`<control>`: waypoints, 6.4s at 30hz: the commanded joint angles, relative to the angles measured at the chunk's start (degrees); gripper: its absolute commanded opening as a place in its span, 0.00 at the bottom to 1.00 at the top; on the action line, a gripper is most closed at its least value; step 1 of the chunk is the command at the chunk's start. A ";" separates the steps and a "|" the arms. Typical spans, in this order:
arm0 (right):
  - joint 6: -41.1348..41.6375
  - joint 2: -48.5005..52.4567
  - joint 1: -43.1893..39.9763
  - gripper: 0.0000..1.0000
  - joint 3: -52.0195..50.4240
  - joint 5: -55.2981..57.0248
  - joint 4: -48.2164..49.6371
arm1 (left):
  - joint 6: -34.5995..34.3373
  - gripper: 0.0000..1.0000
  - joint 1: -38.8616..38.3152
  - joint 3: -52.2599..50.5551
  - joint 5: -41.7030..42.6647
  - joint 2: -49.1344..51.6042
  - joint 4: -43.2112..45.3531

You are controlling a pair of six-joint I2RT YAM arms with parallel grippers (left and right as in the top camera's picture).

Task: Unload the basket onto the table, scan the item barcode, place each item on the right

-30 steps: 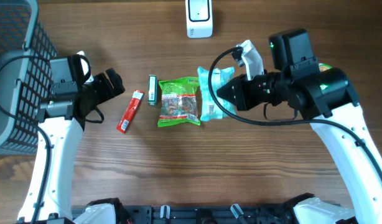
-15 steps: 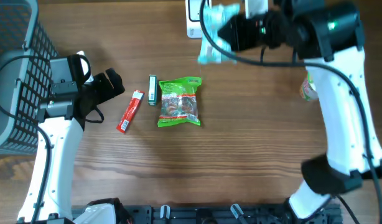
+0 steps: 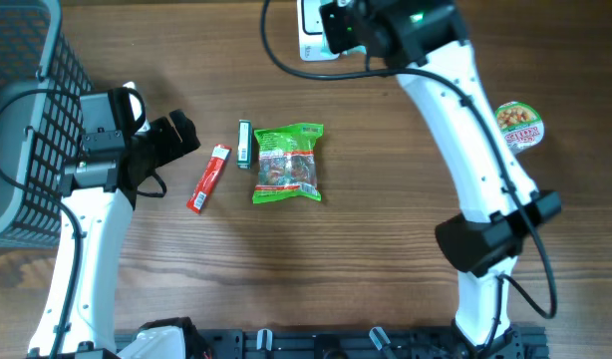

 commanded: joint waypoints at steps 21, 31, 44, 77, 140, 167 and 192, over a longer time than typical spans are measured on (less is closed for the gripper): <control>-54.66 28.61 3.30 0.04 0.70 35.95 55.60 | 0.13 1.00 -0.09 0.66 0.46 -0.13 0.17; -55.21 33.99 3.32 0.04 0.63 35.30 66.12 | 0.13 1.00 -0.09 0.66 0.46 -0.13 0.17; -49.59 38.42 4.68 0.04 0.42 36.61 66.95 | 0.13 1.00 -0.09 0.66 0.46 -0.13 0.17; -62.79 38.45 6.19 0.04 0.42 40.72 82.86 | 0.13 1.00 -0.09 0.66 0.46 -0.13 0.17; -17.25 39.36 4.92 0.04 0.33 19.06 43.34 | 0.13 1.00 -0.09 0.66 0.46 -0.13 0.17; -5.44 3.08 4.00 0.04 0.35 13.75 14.56 | 0.13 1.00 -0.09 0.66 0.46 -0.13 0.17; 3.10 0.07 -15.85 0.04 -13.92 -17.07 -27.19 | 0.13 1.00 -0.09 0.66 0.46 -0.13 0.17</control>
